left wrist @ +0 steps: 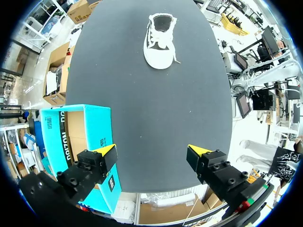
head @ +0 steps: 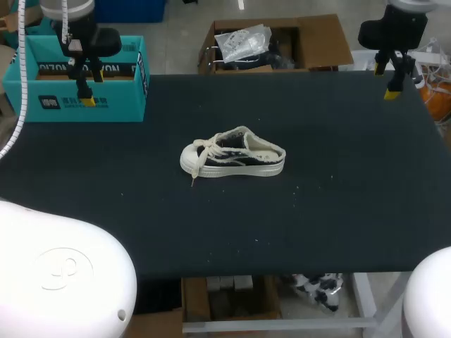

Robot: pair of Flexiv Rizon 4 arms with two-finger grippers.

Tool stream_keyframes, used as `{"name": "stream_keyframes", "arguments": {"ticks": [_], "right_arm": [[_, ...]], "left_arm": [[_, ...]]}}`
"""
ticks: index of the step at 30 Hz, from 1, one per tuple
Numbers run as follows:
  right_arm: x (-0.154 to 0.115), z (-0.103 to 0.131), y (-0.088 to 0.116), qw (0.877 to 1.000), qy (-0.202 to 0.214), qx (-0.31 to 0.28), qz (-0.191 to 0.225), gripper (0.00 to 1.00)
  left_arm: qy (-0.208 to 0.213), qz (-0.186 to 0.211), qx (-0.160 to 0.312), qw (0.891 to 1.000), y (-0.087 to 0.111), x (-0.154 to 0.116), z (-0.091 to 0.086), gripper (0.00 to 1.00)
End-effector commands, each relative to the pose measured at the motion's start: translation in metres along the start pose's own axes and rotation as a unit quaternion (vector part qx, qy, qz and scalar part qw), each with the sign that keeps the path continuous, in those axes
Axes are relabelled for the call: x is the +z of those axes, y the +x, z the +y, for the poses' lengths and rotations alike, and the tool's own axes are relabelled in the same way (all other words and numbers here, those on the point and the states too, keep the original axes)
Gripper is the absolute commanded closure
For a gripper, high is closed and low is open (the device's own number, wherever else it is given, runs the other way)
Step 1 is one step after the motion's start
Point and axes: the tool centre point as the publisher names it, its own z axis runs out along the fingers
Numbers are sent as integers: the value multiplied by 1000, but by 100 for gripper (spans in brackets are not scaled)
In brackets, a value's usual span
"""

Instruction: Open the shoe tongue, take the insole out of the shoe, put the insole back into the shoe, and pack the shoe into the shoebox

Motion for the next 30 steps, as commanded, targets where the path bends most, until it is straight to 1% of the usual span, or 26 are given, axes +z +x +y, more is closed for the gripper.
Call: {"name": "stream_keyframes", "arguments": {"ticks": [1,20,22,24,25,26,27,28,29,30], "right_arm": [[0,0,0,1000,0,0,1,0],[0,0,0,1000,0,0,1,0],[4,1,3,1000,-22,15,-5,0],[12,5,9,999,-39,23,-15,0],[16,7,12,998,-49,41,-14,0],[21,10,15,997,-58,41,-20,0],[26,13,18,996,-76,50,-20,0],[30,16,20,994,-83,61,-21,0],[35,20,23,993,-98,52,-24,0],[39,24,25,991,-111,66,-22,0]], "left_arm": [[0,0,0,1000,1,0,0,0],[4,3,-2,1000,3,0,-1,0],[-1,2,-19,1000,9,3,-5,0],[4,5,-45,999,14,7,-7,0],[3,14,-71,997,15,9,-9,0],[-4,17,-94,995,16,12,-12,0],[-7,23,-112,993,18,15,-15,0],[-6,34,-133,990,20,17,-17,0],[-11,44,-167,985,21,19,-21,0],[-8,53,-194,980,22,21,-25,0]]}}
